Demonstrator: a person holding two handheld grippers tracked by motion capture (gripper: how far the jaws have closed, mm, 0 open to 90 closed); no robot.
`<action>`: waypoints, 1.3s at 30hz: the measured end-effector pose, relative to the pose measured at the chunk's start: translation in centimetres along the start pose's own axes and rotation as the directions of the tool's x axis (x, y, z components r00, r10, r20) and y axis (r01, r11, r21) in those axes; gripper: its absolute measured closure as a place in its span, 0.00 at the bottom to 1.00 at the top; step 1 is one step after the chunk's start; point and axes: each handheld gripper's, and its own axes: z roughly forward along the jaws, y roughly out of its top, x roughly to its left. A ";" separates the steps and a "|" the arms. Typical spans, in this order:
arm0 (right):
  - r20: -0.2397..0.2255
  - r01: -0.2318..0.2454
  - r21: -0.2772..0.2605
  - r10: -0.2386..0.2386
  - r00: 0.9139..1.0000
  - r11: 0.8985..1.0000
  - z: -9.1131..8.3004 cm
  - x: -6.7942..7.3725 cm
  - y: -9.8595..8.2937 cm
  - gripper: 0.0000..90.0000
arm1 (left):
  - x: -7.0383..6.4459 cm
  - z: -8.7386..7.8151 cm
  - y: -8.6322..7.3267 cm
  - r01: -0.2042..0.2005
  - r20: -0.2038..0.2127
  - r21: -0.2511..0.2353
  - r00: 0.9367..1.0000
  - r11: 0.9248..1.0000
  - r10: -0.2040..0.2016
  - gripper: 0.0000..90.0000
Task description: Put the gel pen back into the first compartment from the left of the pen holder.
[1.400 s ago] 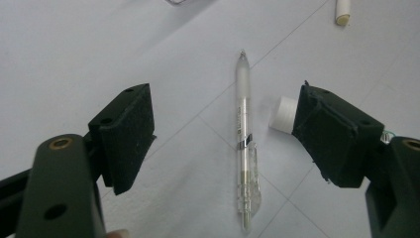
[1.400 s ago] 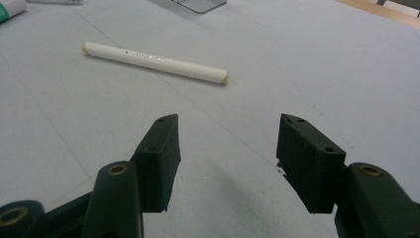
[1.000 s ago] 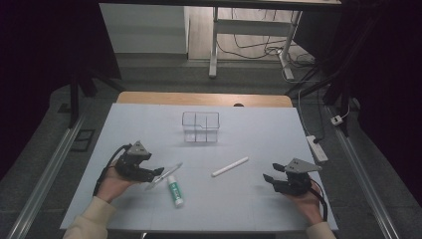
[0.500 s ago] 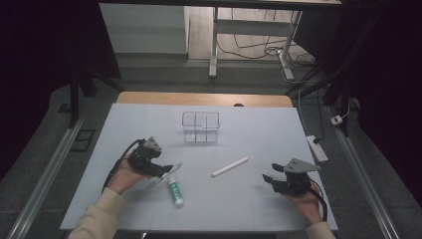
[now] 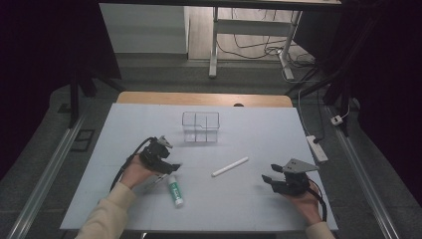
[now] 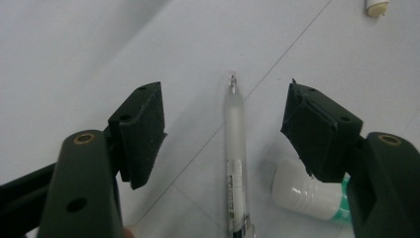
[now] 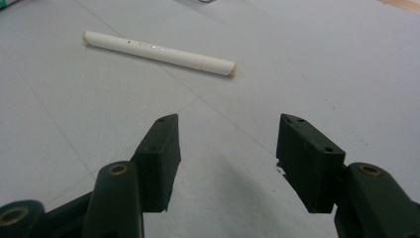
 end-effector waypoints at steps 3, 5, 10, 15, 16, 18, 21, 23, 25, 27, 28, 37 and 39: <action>-0.001 -0.001 0.004 0.001 1.000 1.000 0.0 0.0 0.0 0.46 | 0.0 0.6 0.3 -0.004 0.000 0.024 1.000 1.000 0.004 0.39; 0.000 0.001 0.008 -0.001 1.000 1.000 0.0 0.0 0.0 0.46 | 0.0 0.9 0.5 -0.004 0.003 0.033 1.000 0.999 0.004 0.41; 0.003 0.002 0.009 -0.002 1.000 1.000 0.0 0.0 0.0 0.46 | 0.0 1.6 0.8 -0.009 0.017 0.053 1.000 0.999 0.008 0.49; -0.002 -0.002 0.012 0.002 1.000 1.000 0.0 -0.1 0.0 0.46 | -0.2 2.1 0.8 -0.024 0.021 0.078 1.000 0.997 0.022 0.59; -0.001 -0.002 0.014 0.002 1.000 1.000 0.0 -0.1 0.0 0.46 | -0.2 2.2 0.8 -0.027 0.018 0.085 1.000 0.996 0.025 0.62; 0.001 0.000 0.016 0.000 1.000 1.000 0.1 -0.1 0.0 0.46 | -0.2 2.2 0.8 -0.032 0.003 0.091 0.999 0.995 0.032 0.66; 0.001 0.004 0.022 -0.004 1.000 1.000 0.1 -0.1 -0.1 0.46 | -0.3 2.1 0.8 -0.033 -0.010 0.096 0.999 0.995 0.034 0.74; 0.003 0.006 0.025 -0.006 1.000 1.000 0.1 -0.1 -0.1 0.46 | -0.5 2.1 0.8 -0.041 -0.017 0.101 0.999 0.994 0.043 0.78; 0.007 0.006 0.023 -0.006 1.000 1.000 0.2 -0.1 -0.1 0.46 | -0.8 2.1 0.9 -0.057 -0.026 0.111 0.998 0.992 0.061 0.82; 0.008 0.006 0.026 -0.006 1.000 1.000 0.2 -0.1 -0.1 0.46 | -1.1 2.2 1.0 -0.066 -0.035 0.117 0.997 0.991 0.070 0.87; 0.010 0.006 0.022 -0.006 1.000 1.000 0.2 -0.1 -0.1 0.46 | -1.2 2.2 1.0 -0.065 -0.039 0.119 0.997 0.991 0.070 0.87; 0.020 0.006 0.031 -0.006 1.000 1.000 0.1 -0.1 -0.1 0.46 | -1.2 2.1 1.0 -0.078 -0.041 0.118 0.996 0.990 0.083 0.89; 0.021 0.006 0.032 -0.007 1.000 0.999 0.1 -0.1 -0.1 0.46 | -1.2 2.1 0.9 -0.080 -0.039 0.116 0.996 0.990 0.085 0.89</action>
